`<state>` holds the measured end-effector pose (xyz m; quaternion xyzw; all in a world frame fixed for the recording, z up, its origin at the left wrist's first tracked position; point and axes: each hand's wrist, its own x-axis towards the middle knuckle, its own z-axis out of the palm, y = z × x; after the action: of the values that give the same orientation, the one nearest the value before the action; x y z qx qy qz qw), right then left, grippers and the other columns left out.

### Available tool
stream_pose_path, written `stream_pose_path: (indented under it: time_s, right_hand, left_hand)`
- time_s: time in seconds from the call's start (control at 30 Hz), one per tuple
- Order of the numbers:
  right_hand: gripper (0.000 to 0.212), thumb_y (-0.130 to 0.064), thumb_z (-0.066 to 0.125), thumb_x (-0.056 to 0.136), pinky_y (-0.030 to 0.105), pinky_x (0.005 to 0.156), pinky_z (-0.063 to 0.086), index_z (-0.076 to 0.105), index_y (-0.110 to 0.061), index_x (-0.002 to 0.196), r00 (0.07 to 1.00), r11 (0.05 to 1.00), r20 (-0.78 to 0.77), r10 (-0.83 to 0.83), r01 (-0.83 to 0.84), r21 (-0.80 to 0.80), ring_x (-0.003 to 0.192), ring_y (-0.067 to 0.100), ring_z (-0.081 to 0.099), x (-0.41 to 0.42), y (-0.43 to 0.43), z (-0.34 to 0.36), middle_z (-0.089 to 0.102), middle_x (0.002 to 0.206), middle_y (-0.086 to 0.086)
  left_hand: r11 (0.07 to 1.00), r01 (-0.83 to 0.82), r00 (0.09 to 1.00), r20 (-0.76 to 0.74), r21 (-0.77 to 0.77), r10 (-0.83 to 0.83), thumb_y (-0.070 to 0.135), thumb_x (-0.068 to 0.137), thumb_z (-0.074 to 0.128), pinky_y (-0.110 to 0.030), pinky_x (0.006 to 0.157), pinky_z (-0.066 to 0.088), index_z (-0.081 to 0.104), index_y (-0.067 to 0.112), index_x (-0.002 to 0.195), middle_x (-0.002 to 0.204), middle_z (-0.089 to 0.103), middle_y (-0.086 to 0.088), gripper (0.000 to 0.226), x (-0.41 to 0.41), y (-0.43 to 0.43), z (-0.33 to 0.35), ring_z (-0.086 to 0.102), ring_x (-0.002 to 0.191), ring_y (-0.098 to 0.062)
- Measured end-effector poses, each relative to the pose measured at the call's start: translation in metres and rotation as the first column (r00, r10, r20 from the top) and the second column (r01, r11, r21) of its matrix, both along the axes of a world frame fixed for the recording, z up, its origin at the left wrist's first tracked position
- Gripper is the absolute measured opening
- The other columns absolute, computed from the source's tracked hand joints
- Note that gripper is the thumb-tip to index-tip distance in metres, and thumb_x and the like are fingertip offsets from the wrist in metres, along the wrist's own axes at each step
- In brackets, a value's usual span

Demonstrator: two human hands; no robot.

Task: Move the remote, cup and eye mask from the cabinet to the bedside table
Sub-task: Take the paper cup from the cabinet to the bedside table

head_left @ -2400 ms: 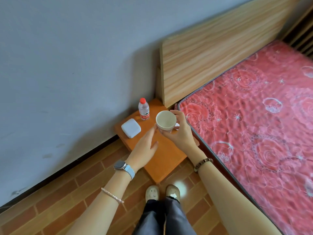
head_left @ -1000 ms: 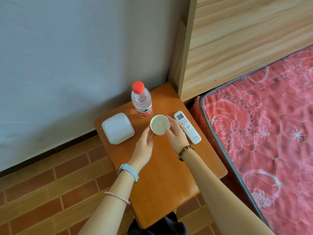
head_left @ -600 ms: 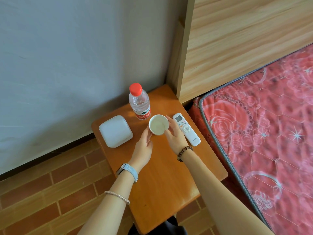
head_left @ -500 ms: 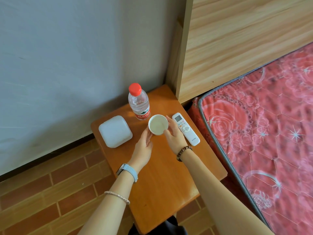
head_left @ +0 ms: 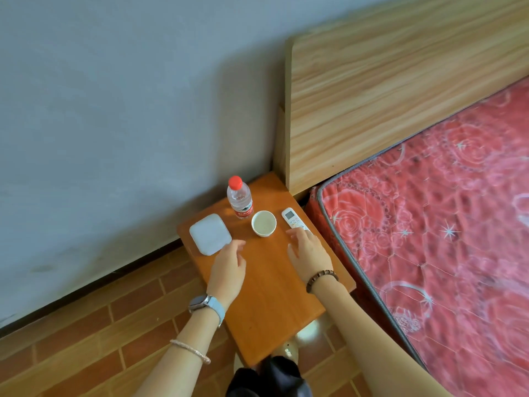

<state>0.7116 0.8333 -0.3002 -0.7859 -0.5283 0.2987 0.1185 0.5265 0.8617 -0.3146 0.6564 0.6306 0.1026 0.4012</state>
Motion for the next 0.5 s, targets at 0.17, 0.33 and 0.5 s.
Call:
stream_pose_path:
  time_s: [0.17,0.33,0.5]
  right_hand:
    - [0.033,-0.026,0.044,0.098,0.031,0.087,0.049,0.048,-0.024,0.130,0.971,0.989,0.197,0.135,-0.143,0.025,0.111,0.018,0.052,-0.002,-0.029,0.082,0.057,0.126,0.000]
    - [0.032,-0.026,0.043,0.098,0.033,0.092,0.045,0.049,-0.022,0.129,0.952,0.986,0.275,0.137,-0.158,0.056,0.110,0.021,0.053,-0.013,-0.064,0.134,0.055,0.127,0.003]
    - [0.033,-0.027,0.044,0.097,0.035,0.094,0.046,0.049,-0.022,0.130,0.953,0.997,0.300,0.046,-0.062,0.044,0.114,0.022,0.053,-0.029,-0.103,0.162,0.055,0.126,0.004]
  left_hand:
    - [0.976,0.138,0.985,-0.126,0.166,-0.118,0.016,0.094,0.052,-0.014,0.083,0.044,0.049,0.019,0.129,0.125,0.058,-0.001,0.035,-0.012,-0.022,0.083,0.057,0.112,-0.016]
    - [0.920,0.281,0.949,-0.223,0.274,-0.223,0.015,0.092,0.054,-0.023,0.080,0.053,0.052,0.015,0.126,0.116,0.061,-0.005,0.034,-0.028,-0.043,0.133,0.059,0.102,-0.017]
    - [0.830,0.448,0.885,-0.293,0.331,-0.360,0.018,0.092,0.055,-0.023,0.081,0.052,0.051,0.016,0.128,0.115,0.062,-0.004,0.036,-0.041,-0.059,0.159,0.059,0.100,-0.016]
